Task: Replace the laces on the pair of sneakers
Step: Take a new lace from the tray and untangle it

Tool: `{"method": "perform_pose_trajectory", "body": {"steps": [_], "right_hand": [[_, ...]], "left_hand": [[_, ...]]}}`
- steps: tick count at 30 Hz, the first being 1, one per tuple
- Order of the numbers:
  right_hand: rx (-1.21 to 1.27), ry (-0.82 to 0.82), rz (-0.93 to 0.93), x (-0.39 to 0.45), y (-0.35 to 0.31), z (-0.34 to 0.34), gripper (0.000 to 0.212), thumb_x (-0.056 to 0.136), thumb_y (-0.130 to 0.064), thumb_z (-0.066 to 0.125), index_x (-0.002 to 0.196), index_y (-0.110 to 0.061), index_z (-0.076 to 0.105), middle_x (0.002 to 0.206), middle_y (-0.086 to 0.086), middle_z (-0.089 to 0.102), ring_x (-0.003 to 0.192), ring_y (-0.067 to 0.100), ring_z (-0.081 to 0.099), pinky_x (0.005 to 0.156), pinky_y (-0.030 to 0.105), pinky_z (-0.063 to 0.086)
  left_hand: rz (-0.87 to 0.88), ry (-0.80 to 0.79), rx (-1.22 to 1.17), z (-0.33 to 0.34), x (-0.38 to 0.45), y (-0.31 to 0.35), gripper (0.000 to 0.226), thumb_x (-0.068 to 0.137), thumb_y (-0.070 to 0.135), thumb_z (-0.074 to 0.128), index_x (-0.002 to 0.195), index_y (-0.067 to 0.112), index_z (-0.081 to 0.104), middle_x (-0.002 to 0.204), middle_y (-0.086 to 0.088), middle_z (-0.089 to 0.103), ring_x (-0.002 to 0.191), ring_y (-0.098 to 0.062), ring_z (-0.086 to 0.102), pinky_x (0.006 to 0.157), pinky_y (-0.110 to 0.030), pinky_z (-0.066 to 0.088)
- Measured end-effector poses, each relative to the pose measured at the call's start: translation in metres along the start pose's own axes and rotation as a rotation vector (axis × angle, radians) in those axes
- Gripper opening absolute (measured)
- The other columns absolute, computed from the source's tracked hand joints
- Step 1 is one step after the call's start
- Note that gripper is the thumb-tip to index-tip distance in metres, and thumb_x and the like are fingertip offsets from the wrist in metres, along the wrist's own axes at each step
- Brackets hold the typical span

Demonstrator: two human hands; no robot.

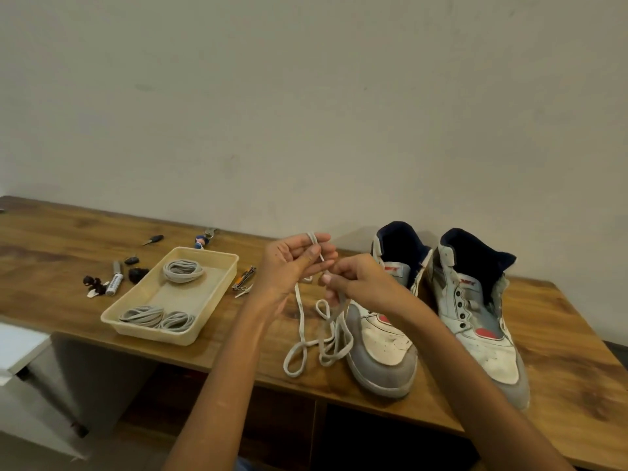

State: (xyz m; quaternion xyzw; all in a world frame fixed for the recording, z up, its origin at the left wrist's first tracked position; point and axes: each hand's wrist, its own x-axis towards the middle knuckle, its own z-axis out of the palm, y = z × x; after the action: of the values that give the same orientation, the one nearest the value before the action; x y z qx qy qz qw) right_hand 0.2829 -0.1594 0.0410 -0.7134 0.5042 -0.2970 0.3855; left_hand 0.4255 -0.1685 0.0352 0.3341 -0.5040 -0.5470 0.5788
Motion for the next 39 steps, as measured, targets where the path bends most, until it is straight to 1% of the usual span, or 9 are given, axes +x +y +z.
{"method": "perform_pose_trajectory", "body": {"steps": [4, 9, 12, 15, 18, 23, 32, 35, 39], "right_hand": [[-0.094, -0.022, 0.003, -0.003, -0.003, -0.007, 0.019, 0.093, -0.013, 0.057, 0.084, 0.001, 0.067, 0.064, 0.001, 0.062, 0.057, 0.009, 0.057, 0.063, 0.023, 0.048], [-0.176, 0.266, -0.111, 0.002, 0.005, -0.012, 0.028, 0.096, -0.021, 0.052, 0.086, -0.004, 0.072, 0.064, 0.006, 0.063, 0.061, 0.015, 0.055, 0.065, 0.035, 0.048], [0.157, 0.186, -0.047, -0.004, 0.001, -0.02, 0.037, 0.097, -0.029, 0.048, 0.097, 0.001, 0.071, 0.075, 0.001, 0.07, 0.071, 0.005, 0.061, 0.071, 0.02, 0.05], [0.18, 0.121, -0.081, -0.005, 0.005, -0.027, 0.023, 0.092, -0.02, 0.058, 0.105, -0.006, 0.071, 0.096, 0.013, 0.072, 0.096, 0.024, 0.065, 0.089, 0.031, 0.05], [0.079, 0.11, -0.124, -0.005, 0.008, -0.031, 0.01, 0.086, -0.013, 0.066, 0.093, -0.013, 0.072, 0.092, 0.021, 0.069, 0.084, 0.023, 0.061, 0.081, 0.033, 0.05], [-0.104, 0.345, -0.272, -0.002, 0.008, -0.038, 0.016, 0.082, -0.006, 0.069, 0.086, -0.022, 0.071, 0.075, -0.013, 0.066, 0.072, 0.002, 0.06, 0.082, 0.026, 0.047], [0.035, 0.554, -0.395, -0.001, 0.004, -0.03, 0.025, 0.084, -0.002, 0.067, 0.089, -0.026, 0.07, 0.086, -0.012, 0.069, 0.083, 0.013, 0.067, 0.086, 0.043, 0.054], [0.055, 0.575, -0.397, -0.001, 0.004, -0.031, 0.023, 0.084, -0.003, 0.066, 0.09, -0.025, 0.07, 0.086, -0.013, 0.069, 0.086, 0.013, 0.067, 0.085, 0.039, 0.054], [0.072, 0.59, -0.356, 0.001, 0.009, -0.032, 0.02, 0.084, -0.003, 0.066, 0.091, -0.021, 0.071, 0.085, -0.008, 0.069, 0.084, 0.015, 0.067, 0.08, 0.03, 0.054]], "left_hand": [[0.019, -0.009, -0.012, 0.003, -0.002, 0.0, 0.023, 0.089, -0.008, 0.048, 0.1, 0.004, 0.064, 0.073, -0.002, 0.072, 0.073, -0.012, 0.07, 0.071, -0.022, 0.057], [-0.155, -0.269, -0.076, -0.007, -0.007, 0.008, 0.023, 0.083, 0.003, 0.052, 0.102, 0.002, 0.064, 0.069, 0.001, 0.066, 0.064, -0.009, 0.063, 0.065, -0.021, 0.055], [-0.243, -0.35, 0.08, -0.013, -0.008, 0.005, 0.026, 0.082, 0.01, 0.055, 0.105, 0.004, 0.065, 0.068, 0.004, 0.061, 0.062, -0.005, 0.056, 0.063, -0.018, 0.052], [-0.256, -0.313, 0.106, -0.018, -0.006, 0.004, 0.03, 0.08, 0.021, 0.058, 0.104, 0.006, 0.068, 0.07, 0.004, 0.06, 0.061, -0.004, 0.053, 0.061, -0.018, 0.05], [-0.262, -0.271, 0.069, -0.022, -0.005, 0.008, 0.029, 0.081, 0.029, 0.055, 0.092, 0.009, 0.073, 0.065, 0.004, 0.056, 0.059, -0.005, 0.049, 0.057, -0.017, 0.048], [-0.351, -0.289, 0.064, -0.021, -0.007, 0.011, 0.063, 0.088, 0.055, 0.03, 0.087, 0.008, 0.073, 0.066, -0.002, 0.06, 0.058, -0.009, 0.055, 0.055, -0.019, 0.05], [-0.495, -0.485, 0.197, 0.003, -0.012, 0.004, 0.044, 0.084, 0.037, 0.048, 0.115, 0.008, 0.059, 0.109, -0.011, 0.068, 0.096, -0.028, 0.067, 0.087, -0.04, 0.054], [-0.5, -0.536, 0.156, 0.006, -0.012, 0.003, 0.044, 0.084, 0.028, 0.052, 0.122, 0.005, 0.056, 0.091, -0.004, 0.07, 0.08, -0.019, 0.068, 0.081, -0.037, 0.057], [-0.443, -0.556, 0.149, 0.003, -0.012, 0.002, 0.023, 0.079, 0.018, 0.058, 0.096, 0.007, 0.068, 0.071, 0.002, 0.061, 0.064, -0.01, 0.061, 0.076, -0.033, 0.058]]}}
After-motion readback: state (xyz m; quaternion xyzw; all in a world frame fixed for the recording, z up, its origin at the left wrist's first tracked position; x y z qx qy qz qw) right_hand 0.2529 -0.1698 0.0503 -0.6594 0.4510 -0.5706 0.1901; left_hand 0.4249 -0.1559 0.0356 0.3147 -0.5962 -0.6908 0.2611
